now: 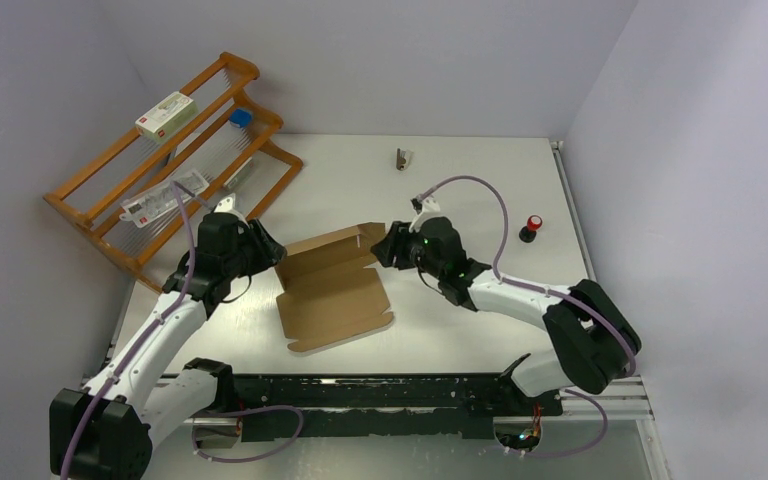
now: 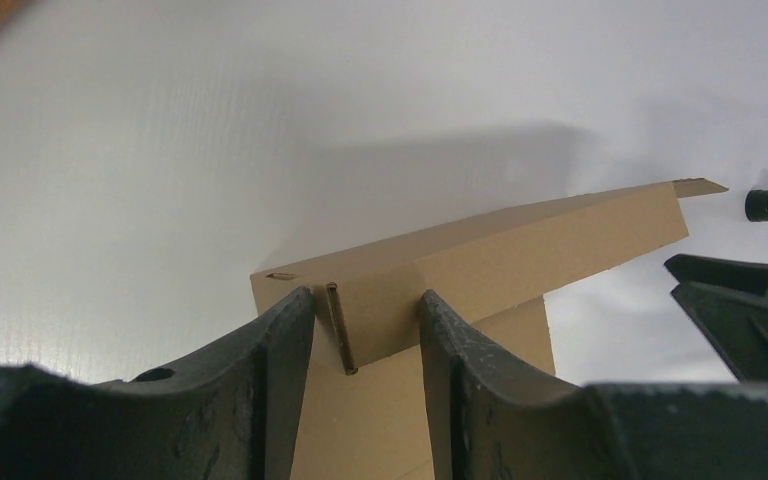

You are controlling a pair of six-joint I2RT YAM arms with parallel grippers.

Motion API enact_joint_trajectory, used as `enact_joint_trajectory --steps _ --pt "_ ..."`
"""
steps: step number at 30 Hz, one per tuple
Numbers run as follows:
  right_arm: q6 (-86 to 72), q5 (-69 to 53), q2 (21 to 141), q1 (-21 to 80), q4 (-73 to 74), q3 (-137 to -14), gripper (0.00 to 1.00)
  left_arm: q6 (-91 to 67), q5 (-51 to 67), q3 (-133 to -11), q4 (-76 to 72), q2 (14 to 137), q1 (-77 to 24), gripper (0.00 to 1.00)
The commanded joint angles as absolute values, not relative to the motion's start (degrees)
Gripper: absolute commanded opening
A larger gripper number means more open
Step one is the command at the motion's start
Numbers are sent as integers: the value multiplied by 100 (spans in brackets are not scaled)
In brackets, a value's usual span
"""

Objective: Fold the paper box

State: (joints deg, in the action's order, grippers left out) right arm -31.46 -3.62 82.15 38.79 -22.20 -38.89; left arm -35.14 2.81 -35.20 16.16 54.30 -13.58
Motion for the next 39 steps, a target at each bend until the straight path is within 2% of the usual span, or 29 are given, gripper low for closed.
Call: enact_joint_trajectory --steps 1,8,19,26,39 --pt "-3198 145 8124 3866 -2906 -3361 51 -3301 293 -3642 1942 5526 -1354 47" --pt "-3619 652 8794 4128 -3932 -2944 49 -3187 312 -3769 2012 5581 -1354 47" --pt "-4109 1596 10024 4386 -4950 -2974 47 -3173 483 -3683 1869 5592 -1354 47" --pt "-4043 1414 10593 4436 -5223 -3281 45 -3145 614 -3669 1839 5601 -1354 48" --pt "-3138 1687 10592 4977 -5139 -3567 25 -3127 615 -3640 1837 5557 -1354 48"
